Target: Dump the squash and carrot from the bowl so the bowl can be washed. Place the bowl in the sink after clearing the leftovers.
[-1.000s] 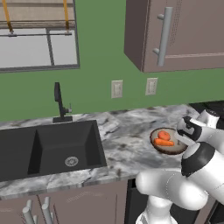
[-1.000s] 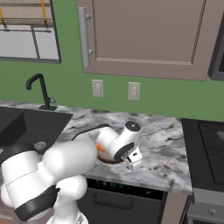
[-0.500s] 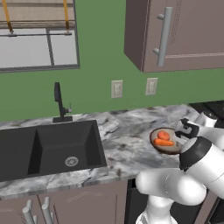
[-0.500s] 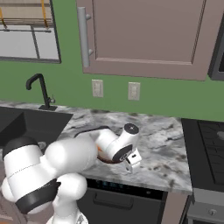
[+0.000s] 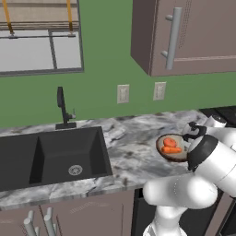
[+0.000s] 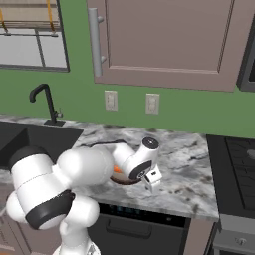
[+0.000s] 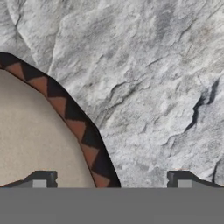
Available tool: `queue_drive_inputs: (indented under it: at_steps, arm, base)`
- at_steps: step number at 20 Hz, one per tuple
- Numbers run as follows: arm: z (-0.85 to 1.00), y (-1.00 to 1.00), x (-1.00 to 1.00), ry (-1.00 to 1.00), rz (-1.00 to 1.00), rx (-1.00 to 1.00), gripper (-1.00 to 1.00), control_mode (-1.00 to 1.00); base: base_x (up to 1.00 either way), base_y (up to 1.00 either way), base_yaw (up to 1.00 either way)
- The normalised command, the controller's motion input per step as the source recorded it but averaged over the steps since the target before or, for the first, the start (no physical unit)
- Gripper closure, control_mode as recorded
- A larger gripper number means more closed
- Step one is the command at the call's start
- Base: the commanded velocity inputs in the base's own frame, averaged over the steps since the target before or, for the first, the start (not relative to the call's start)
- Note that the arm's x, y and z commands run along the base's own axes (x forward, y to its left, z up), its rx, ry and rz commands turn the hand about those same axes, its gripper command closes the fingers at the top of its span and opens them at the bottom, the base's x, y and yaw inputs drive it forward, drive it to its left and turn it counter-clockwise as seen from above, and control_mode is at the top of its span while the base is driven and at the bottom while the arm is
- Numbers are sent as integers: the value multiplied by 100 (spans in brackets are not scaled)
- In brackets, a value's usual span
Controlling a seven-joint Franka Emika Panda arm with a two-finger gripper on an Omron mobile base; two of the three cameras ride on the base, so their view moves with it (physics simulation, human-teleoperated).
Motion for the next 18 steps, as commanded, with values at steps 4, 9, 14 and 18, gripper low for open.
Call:
queue_drive_inputs:
  at_steps: [4,9,14,18]
  arm:
    - [-11,1,0,0,0,0,100,-100]
    - [0,0,0,0,0,2,100,-100]
    - [0,1,0,0,0,1,100,-100]
    - [12,18,0,-7,0,1,100,-100]
  base:
    - [0,0,0]
    - [0,0,0]
    - [0,0,0]
    - [0,0,0]
